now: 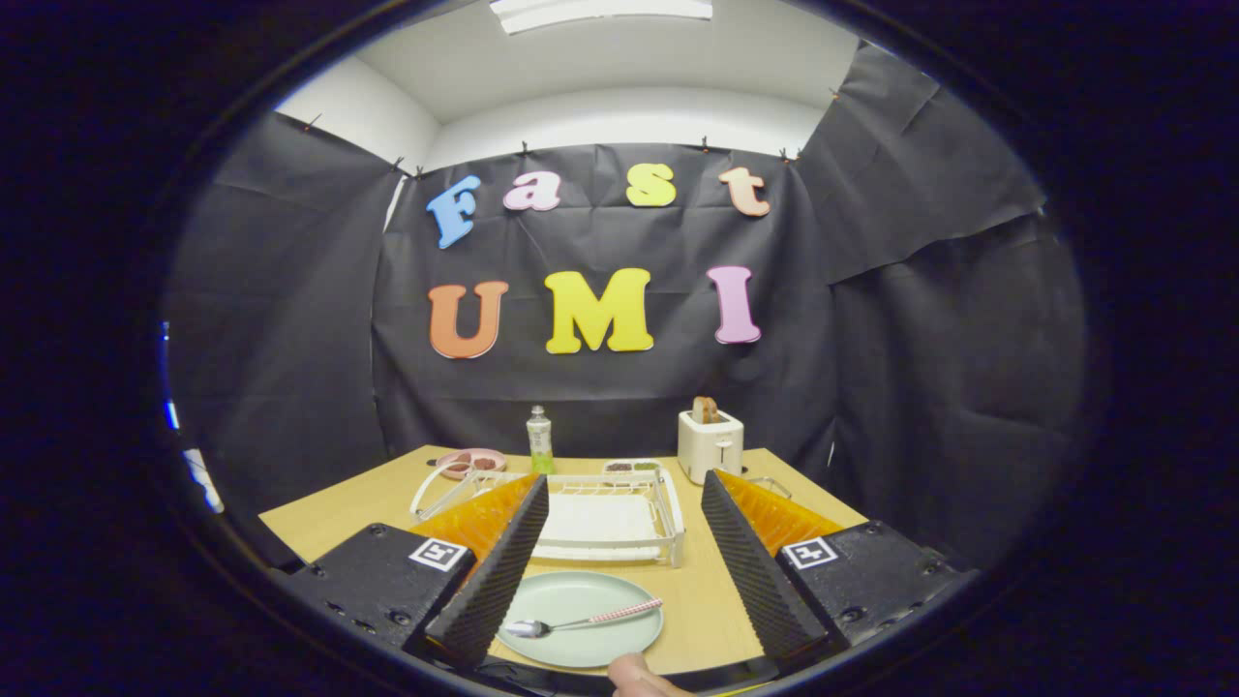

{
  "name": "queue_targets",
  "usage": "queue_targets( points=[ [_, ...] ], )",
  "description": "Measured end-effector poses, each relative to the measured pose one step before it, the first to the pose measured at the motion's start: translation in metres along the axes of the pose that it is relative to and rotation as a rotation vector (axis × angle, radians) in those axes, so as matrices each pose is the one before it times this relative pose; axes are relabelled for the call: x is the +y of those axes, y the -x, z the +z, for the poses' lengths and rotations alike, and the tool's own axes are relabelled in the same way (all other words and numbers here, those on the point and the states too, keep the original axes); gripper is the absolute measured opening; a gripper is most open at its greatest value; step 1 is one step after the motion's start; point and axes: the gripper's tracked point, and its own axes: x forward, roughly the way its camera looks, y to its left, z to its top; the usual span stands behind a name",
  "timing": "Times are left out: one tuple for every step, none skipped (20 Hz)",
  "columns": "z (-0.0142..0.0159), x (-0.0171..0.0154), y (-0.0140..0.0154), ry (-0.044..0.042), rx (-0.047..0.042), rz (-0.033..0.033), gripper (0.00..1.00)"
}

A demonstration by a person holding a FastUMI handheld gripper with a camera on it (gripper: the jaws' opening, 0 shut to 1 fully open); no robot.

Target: Take the plate from the dish rack, then take the spoon from the basket and place it into the plate.

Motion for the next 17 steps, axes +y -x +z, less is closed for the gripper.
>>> queue_targets(
  points=[
    [0.00213, -0.00247, 0.00315, -0.01245, 0.00329, -0.00498, 1.00],
    [0.00312, -0.00226, 0.00334, -0.00853, -0.00095, 0.00122, 1.00],
    [0.00178, -0.00104, 0.00236, -0.00084, -0.00051, 0.00786, 1.00],
    [0.00106, -0.00060, 0.00181, -0.00115, 0.00348, 0.00909, 1.00],
    [-0.00035, -0.00138, 0.00257, 0.00245, 0.00141, 0.00634, 1.00],
    [0.00176, -0.00201, 0.00215, 0.00622, -0.00485, 0.00002, 1.00],
    [0.00155, -0.00112, 0.00118, 0.00710, -0.00466, 0.00053, 1.00],
    [0.00034, 0.00029, 0.00215, 0.00680, 0.00071, 0.00379, 1.00],
    [-0.00104, 0.00110, 0.00147, 0.00534, -0.00090, 0.00234, 1.00],
    [0.00124, 0.00151, 0.00078, 0.00316, -0.00373, 0.00503, 1.00],
    [0.00037, 0.00165, 0.00170, 0.00153, -0.00194, 0.00682, 1.00],
    [-0.00003, 0.00167, 0.00117, -0.00065, 0.00260, 0.00566, 1.00],
    [-0.00168, -0.00009, 0.00126, -0.00018, 0.00600, 0.00321, 1.00],
    [0.00083, -0.00071, 0.00022, -0.00029, 0.00023, -0.00090, 1.00],
    [0.00060, -0.00056, -0.00099, 0.00008, -0.00398, -0.00262, 1.00],
    [0.00083, -0.00195, 0.00045, 0.00072, -0.00102, -0.00513, 1.00],
    [-0.00107, -0.00045, 0.00002, 0.00083, 0.00103, -0.00296, 1.00]
  ],
)
